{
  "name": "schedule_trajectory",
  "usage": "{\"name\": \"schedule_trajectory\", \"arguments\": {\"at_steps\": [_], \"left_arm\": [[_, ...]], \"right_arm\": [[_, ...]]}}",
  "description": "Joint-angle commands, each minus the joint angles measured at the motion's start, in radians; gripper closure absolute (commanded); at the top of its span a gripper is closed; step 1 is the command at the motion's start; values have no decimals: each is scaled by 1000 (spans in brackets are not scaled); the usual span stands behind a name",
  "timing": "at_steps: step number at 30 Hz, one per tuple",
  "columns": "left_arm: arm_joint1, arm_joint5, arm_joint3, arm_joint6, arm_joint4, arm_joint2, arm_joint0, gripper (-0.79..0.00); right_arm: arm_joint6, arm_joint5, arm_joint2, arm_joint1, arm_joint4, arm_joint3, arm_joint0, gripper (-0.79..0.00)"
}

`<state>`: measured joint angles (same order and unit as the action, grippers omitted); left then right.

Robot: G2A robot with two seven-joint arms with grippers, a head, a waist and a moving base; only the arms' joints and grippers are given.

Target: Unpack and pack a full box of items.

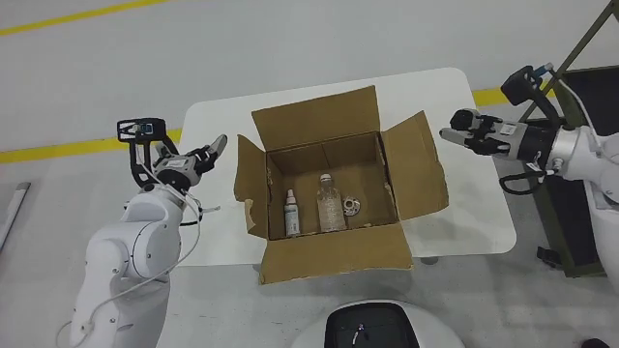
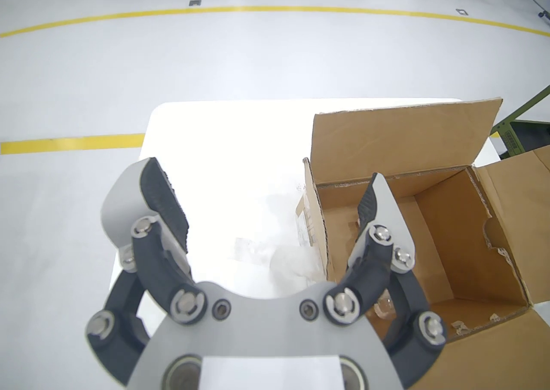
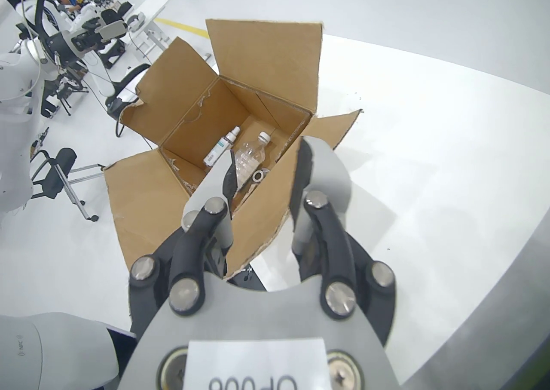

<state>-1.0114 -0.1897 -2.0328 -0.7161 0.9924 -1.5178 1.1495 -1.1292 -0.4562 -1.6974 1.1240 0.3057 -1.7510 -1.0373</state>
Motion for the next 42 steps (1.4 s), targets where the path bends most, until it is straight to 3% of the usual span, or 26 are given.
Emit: {"name": "schedule_trajectory", "arguments": {"at_steps": [1, 2, 3, 4, 5, 6, 11, 16, 24, 25, 26, 27, 34, 42], "left_arm": [[-1, 15, -11, 41, 4, -3, 15, -785], [-1, 26, -14, 51, 4, -6, 22, -785], [-1, 35, -17, 63, 8, -12, 29, -606], [-1, 41, -19, 70, 6, -17, 37, -194], [-1, 51, -23, 79, 4, -23, 44, 0], [-1, 65, -27, 89, 10, -30, 52, 0], [4, 168, -34, 112, 20, -62, 110, 0], [11, 280, -33, 103, 11, -111, 180, 0], [11, 257, -9, 81, 21, -160, 228, 0], [11, 246, -6, 74, 14, -161, 228, -102], [10, 239, -5, 67, 10, -164, 227, -736], [10, 236, -3, 58, 12, -167, 226, -785], [10, 226, 0, 47, 6, -170, 224, -785], [10, 226, 0, 47, 6, -170, 224, -785]], "right_arm": [[40, -2, -7, -3, 12, 3, -1, -785], [67, 3, -13, -4, 12, 8, -5, -785], [90, 10, -21, -5, 22, 14, -9, -785], [119, 19, -33, -7, 39, 22, -13, -372], [148, 28, -46, -9, 58, 32, -18, -102], [172, 38, -57, -11, 79, 41, -25, 0], [253, 49, -79, -19, 165, 103, -72, 0], [299, 6, 3, -17, 204, 147, -116, 0], [300, -32, 185, -5, 167, 104, -84, 0], [291, -46, 199, -5, 162, 93, -77, 0], [283, -56, 210, -6, 156, 83, -71, 0], [274, -65, 221, -6, 140, 75, -65, 0], [95, -143, 355, -9, 115, 66, 5, 0], [7, -95, 471, -7, 156, 148, 74, 0]]}}
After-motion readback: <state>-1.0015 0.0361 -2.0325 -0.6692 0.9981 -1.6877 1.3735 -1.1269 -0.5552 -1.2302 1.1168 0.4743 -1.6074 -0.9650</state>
